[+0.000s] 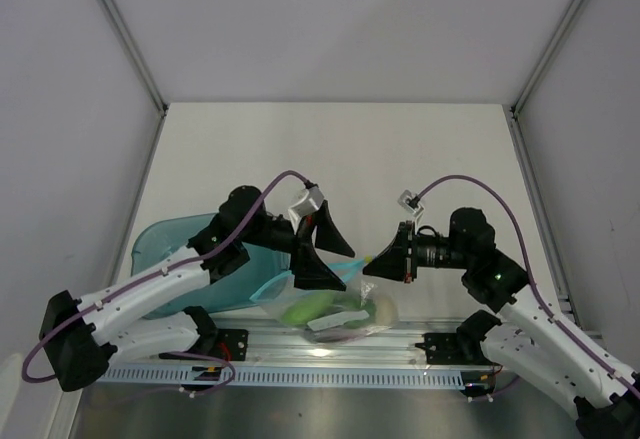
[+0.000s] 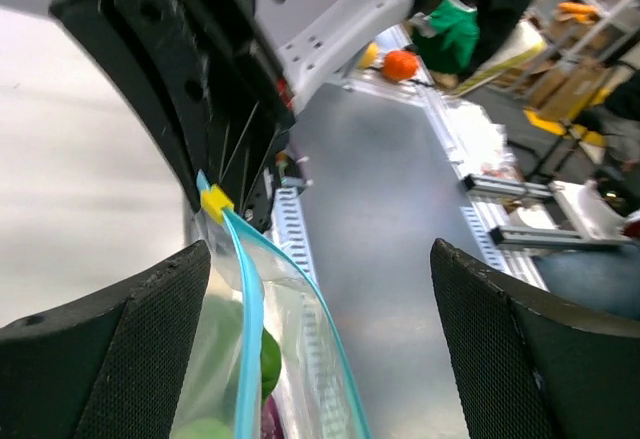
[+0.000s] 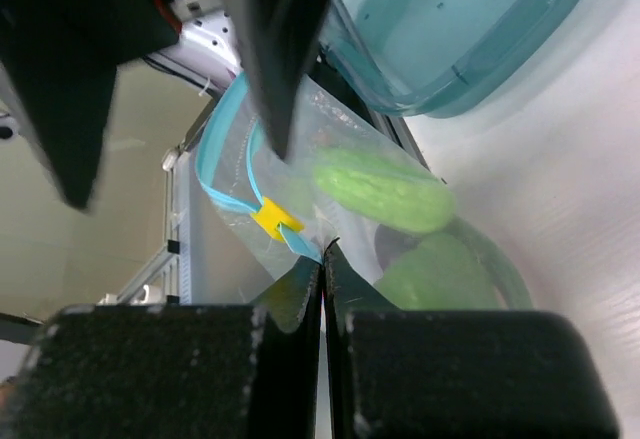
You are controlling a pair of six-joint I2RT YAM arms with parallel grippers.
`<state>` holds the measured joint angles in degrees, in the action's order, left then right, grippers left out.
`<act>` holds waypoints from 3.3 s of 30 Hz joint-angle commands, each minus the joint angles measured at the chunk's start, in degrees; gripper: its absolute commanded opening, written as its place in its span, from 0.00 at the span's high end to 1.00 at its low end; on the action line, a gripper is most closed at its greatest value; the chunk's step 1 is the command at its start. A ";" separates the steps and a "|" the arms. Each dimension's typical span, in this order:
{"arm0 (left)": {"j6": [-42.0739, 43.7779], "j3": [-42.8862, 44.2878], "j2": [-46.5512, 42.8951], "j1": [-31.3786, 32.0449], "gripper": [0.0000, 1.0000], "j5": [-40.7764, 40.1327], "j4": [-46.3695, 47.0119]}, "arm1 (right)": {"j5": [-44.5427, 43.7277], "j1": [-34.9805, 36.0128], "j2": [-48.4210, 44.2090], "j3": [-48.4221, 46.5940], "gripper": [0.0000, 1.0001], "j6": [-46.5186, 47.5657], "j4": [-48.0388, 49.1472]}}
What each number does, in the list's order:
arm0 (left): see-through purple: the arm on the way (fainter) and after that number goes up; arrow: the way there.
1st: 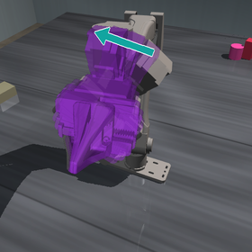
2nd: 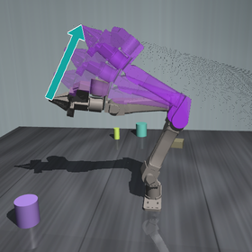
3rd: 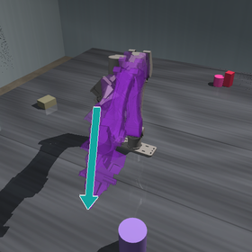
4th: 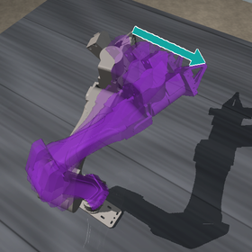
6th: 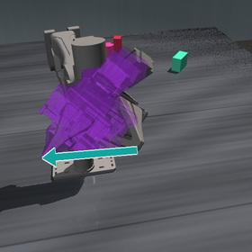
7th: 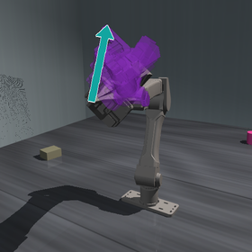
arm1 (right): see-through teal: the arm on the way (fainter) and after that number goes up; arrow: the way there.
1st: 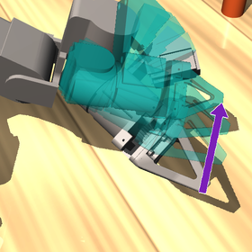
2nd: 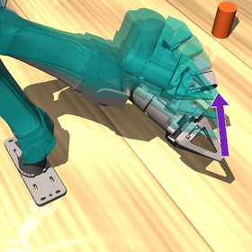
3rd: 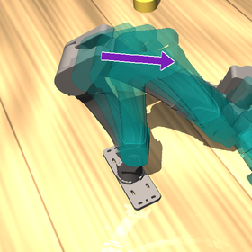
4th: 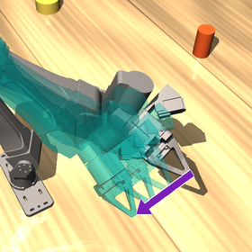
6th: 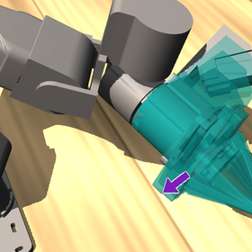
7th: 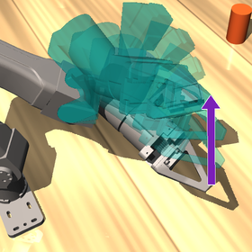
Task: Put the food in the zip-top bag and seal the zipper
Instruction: Zip the zipper food storage bag at the center of the board.
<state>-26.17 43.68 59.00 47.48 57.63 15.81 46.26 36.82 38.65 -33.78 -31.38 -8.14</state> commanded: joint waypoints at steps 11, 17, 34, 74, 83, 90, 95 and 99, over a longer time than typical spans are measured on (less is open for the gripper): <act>10.18 3.51 -2.14 6.83 0.00 -24.93 -15.37 | -6.53 0.62 5.46 -15.43 1.00 0.26 -16.64; 11.14 5.27 -0.12 7.18 0.17 -25.37 -19.41 | -6.62 0.62 6.08 -16.75 1.00 2.01 -17.78; 8.60 1.41 -2.92 5.69 0.99 -21.95 -15.91 | -1.35 0.54 5.12 -13.17 0.58 8.88 -16.39; 2.00 -2.46 -7.06 6.65 0.23 -31.51 -0.35 | -3.01 5.63 2.66 -7.00 1.00 1.49 -1.88; 2.97 -4.48 -7.50 7.97 0.40 -33.37 3.43 | -6.71 7.22 1.34 -7.53 1.00 1.14 -3.37; 4.11 -4.48 -6.80 9.38 0.49 -33.37 3.87 | -6.80 7.30 1.16 -8.23 1.00 -0.35 -3.02; 5.69 -4.83 -6.97 10.96 0.47 -33.89 4.57 | -6.97 7.22 1.95 -9.55 1.00 -1.58 -3.98; 7.10 -5.10 -6.97 12.10 0.43 -34.42 5.37 | -7.06 7.22 2.30 -10.16 1.00 -2.37 -4.25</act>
<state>-21.85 39.09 52.14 58.61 24.12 18.09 39.70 43.79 40.88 -40.64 -32.45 -13.13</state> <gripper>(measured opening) 0.564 0.003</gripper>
